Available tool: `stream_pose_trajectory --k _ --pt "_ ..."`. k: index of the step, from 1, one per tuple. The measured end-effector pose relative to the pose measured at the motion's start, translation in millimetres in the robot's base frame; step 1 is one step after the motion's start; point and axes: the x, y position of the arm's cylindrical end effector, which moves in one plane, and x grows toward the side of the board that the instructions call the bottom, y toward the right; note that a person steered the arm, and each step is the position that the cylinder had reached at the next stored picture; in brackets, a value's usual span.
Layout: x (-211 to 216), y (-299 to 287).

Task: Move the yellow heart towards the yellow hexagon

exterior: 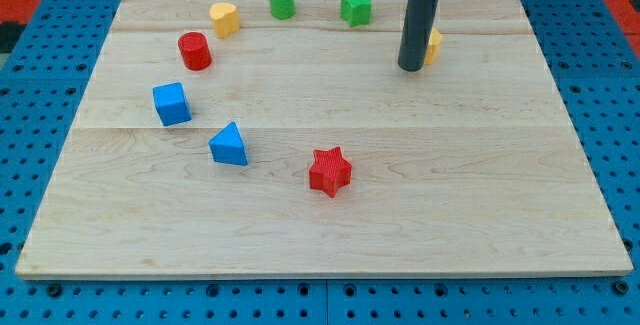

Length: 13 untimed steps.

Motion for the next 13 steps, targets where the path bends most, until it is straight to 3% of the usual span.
stream_pose_trajectory --k 1,2,4,6,7,8,11,13 --pt "-10 -1" --pt "-9 -69" --pt "-53 -216" --pt "-73 -199" --pt "-110 -204" --pt "-135 -262" --pt "-88 -266" --pt "-75 -221"
